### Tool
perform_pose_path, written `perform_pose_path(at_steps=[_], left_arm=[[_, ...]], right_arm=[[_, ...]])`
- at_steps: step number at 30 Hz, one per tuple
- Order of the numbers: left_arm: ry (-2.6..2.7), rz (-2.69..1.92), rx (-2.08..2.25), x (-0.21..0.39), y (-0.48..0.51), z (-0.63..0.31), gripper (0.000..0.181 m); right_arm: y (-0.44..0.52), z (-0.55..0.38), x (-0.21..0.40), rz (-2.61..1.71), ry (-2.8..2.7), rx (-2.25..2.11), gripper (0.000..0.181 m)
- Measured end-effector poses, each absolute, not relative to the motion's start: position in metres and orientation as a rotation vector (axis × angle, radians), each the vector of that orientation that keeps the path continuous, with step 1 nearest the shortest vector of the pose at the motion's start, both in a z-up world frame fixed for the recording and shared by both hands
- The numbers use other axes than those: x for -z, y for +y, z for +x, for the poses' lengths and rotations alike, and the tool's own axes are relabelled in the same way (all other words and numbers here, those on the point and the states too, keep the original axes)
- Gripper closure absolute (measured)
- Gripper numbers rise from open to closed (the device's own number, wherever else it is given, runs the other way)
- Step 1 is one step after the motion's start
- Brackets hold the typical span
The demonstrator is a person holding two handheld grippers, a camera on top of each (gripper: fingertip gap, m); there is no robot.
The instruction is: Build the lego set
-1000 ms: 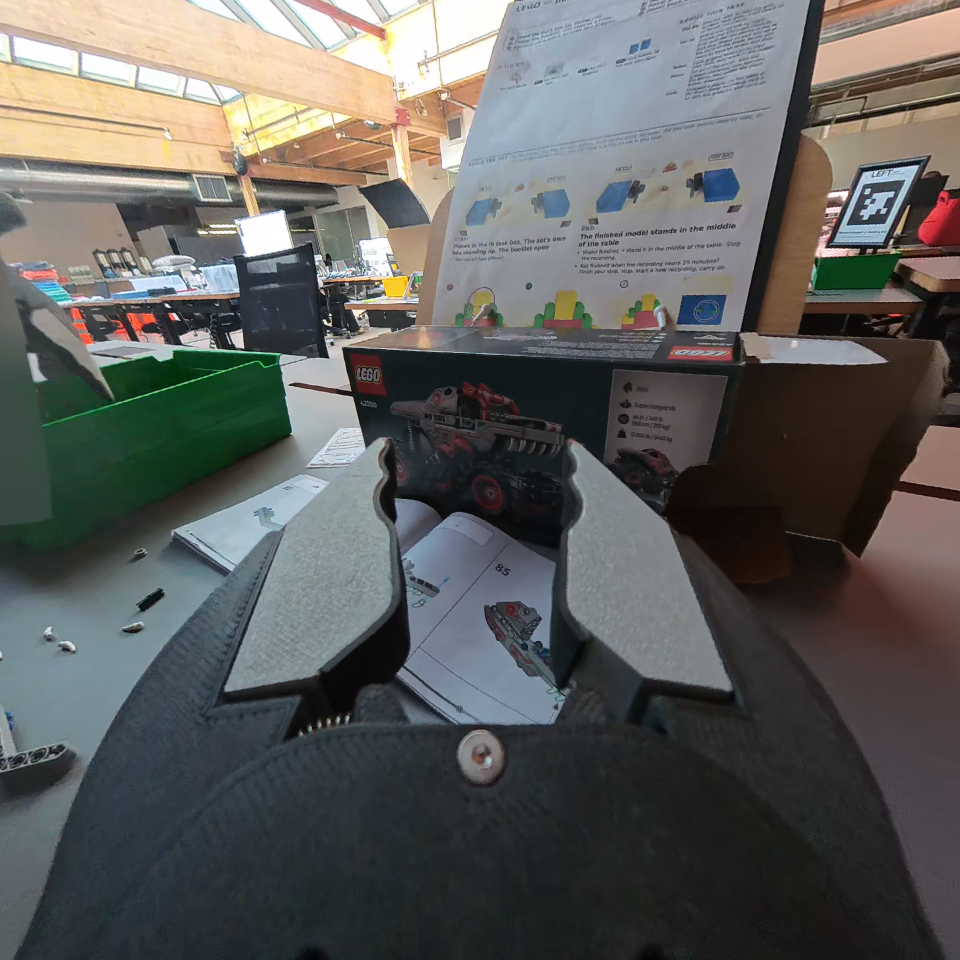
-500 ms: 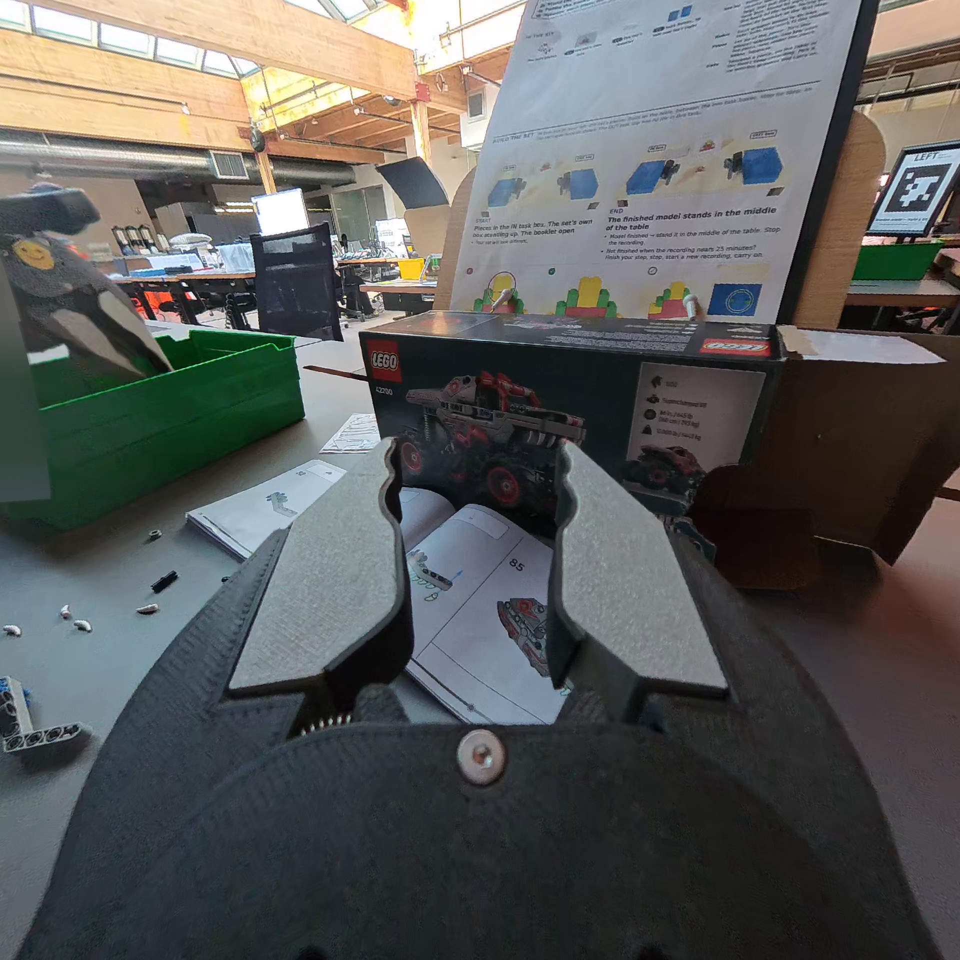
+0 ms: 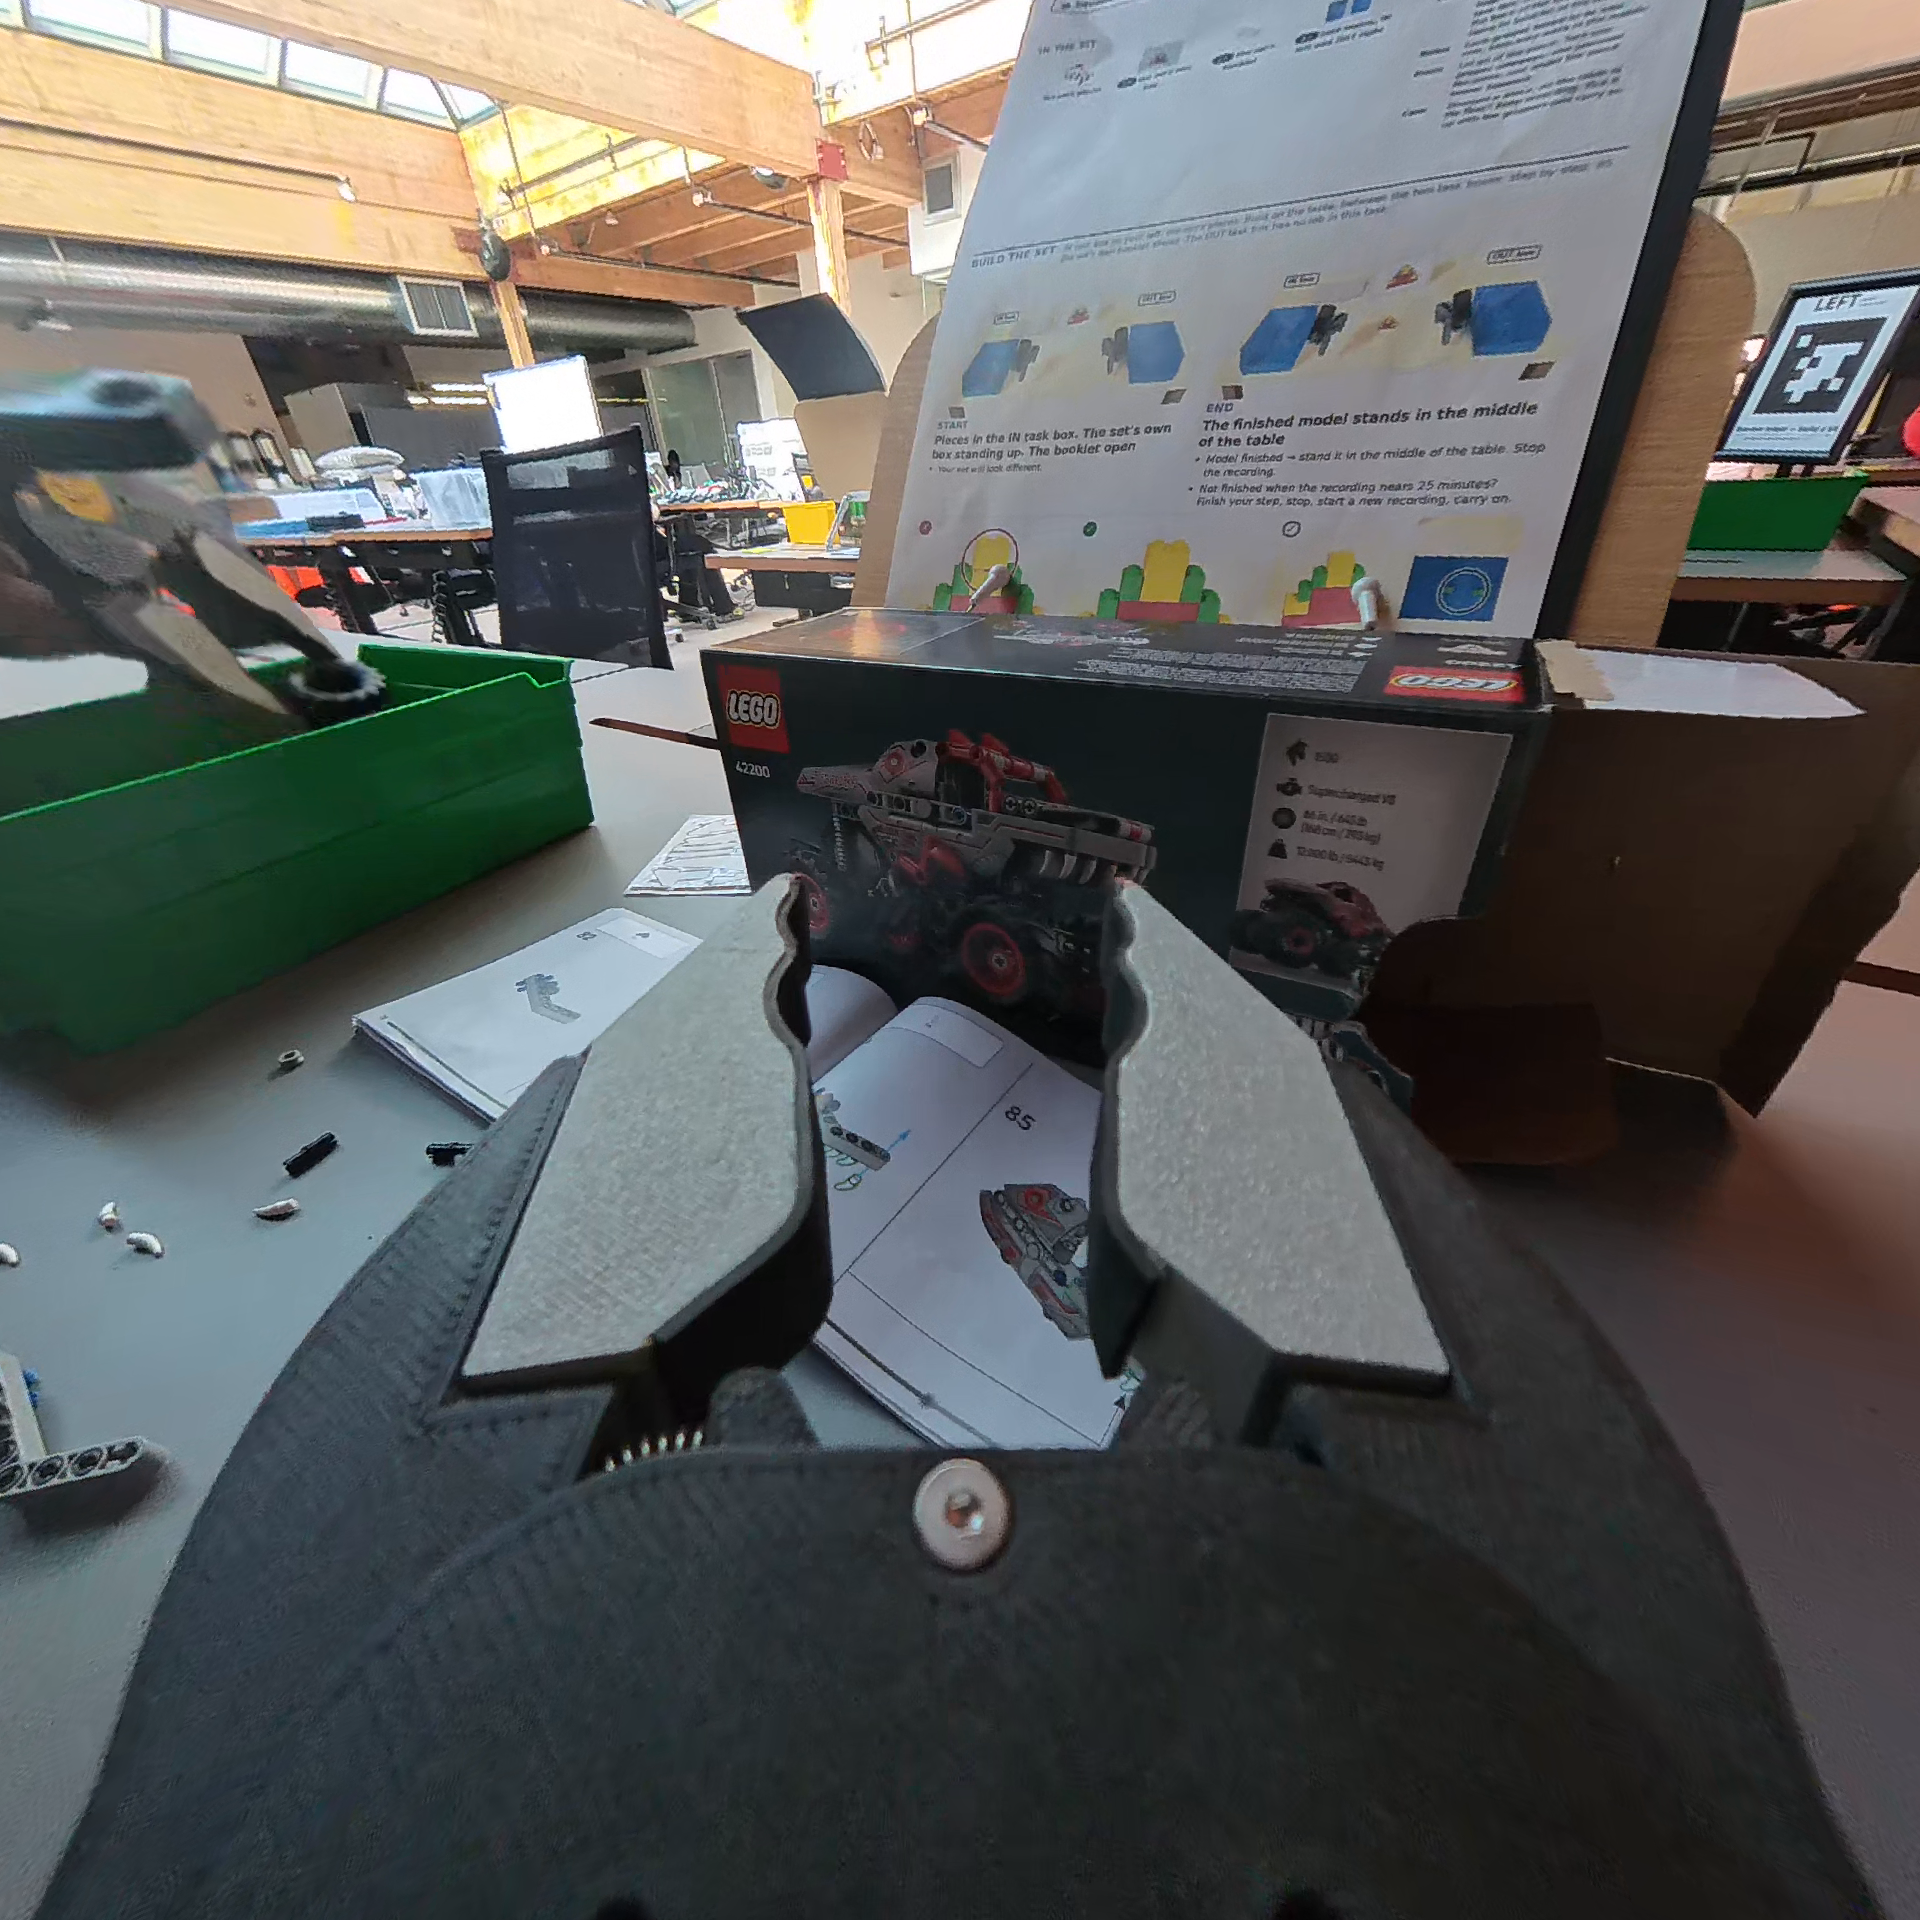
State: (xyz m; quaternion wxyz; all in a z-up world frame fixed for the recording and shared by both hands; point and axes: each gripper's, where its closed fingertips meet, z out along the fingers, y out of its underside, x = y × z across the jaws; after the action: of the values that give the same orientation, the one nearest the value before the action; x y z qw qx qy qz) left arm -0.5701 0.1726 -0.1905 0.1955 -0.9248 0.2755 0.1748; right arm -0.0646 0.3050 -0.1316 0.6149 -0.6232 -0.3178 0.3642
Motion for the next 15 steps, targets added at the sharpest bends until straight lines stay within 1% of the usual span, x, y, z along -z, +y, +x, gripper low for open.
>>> perform_pose_path(at_steps=[3,5,7,10,13,15], left_arm=[[0.584,-2.442,-0.449,0.147,0.186,-0.580,0.122],[0.570,-2.413,-0.378,0.137,0.184,-0.579,0.122],[0.644,-2.463,-0.238,0.142,0.172,-0.567,0.122],[0.905,-2.603,0.037,0.173,0.134,-0.529,0.121],[1.009,-2.616,0.065,0.185,0.123,-0.516,0.121],[1.014,-2.644,-0.003,0.191,0.124,-0.525,0.116]], right_arm=[[0.307,-0.065,0.135,-1.451,-0.734,-0.844,0.130],[0.308,-0.065,0.137,-1.461,-0.736,-0.846,0.130],[0.309,-0.066,0.139,-1.469,-0.740,-0.846,0.130],[0.310,-0.065,0.139,-1.472,-0.735,-0.843,0.131],[0.309,-0.064,0.138,-1.468,-0.729,-0.847,0.132],[0.308,-0.064,0.137,-1.462,-0.732,-0.848,0.132]])
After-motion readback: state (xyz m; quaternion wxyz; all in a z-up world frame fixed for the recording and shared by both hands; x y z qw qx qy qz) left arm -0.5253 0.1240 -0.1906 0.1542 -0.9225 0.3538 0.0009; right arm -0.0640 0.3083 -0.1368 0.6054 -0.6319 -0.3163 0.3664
